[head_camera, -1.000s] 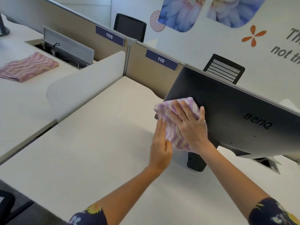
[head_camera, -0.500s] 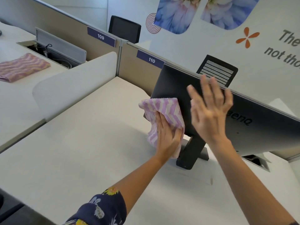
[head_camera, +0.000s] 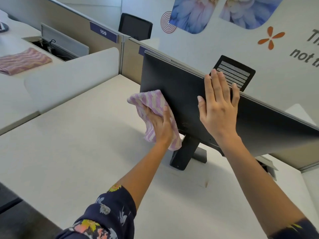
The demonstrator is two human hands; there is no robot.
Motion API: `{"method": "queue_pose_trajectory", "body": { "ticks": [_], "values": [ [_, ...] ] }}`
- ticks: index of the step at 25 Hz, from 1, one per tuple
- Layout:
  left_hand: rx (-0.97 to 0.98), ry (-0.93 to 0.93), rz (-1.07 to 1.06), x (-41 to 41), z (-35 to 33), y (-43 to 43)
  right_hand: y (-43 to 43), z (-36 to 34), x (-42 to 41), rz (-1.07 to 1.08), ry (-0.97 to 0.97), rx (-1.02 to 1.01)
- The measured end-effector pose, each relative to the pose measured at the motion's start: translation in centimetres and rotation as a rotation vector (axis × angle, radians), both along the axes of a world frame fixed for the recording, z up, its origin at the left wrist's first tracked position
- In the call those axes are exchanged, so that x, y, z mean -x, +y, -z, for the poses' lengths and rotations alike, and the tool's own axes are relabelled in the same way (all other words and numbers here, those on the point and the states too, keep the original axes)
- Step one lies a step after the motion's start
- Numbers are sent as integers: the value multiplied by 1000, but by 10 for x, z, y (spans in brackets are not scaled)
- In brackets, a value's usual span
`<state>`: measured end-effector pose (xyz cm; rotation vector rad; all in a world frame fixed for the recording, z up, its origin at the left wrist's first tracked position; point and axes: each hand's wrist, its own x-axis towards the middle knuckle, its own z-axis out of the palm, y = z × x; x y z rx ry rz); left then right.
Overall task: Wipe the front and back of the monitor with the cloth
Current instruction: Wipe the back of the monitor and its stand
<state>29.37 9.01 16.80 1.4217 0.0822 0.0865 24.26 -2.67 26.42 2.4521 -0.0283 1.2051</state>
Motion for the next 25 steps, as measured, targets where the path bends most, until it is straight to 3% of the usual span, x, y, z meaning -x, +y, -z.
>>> {"method": "queue_pose_trajectory", "body": {
  "ticks": [3,8,10,13,16,18,21,25],
  "values": [
    [93,114,-71,-3,-5,-10,-3,7,-1,-32,-53,16],
    [414,528,-87,-10,2,-26,-4,9,-1,-79,-102,-19],
    [435,586,-152,-16,1,-32,-4,8,-1,-90,-107,-34],
    [261,368,-287,-6,-24,-40,-6,8,-1,-97,-112,-60],
    [136,15,-247,21,-32,-60,-9,8,-1,-119,-103,-79],
    [104,-110,-251,23,-25,-70,-6,7,-2,-133,-88,-85],
    [120,-48,-267,14,-18,-73,-2,6,-4,-132,-88,-103],
    [403,146,-248,11,-11,-69,-1,8,-2,-134,-115,-123]
  ]
}}
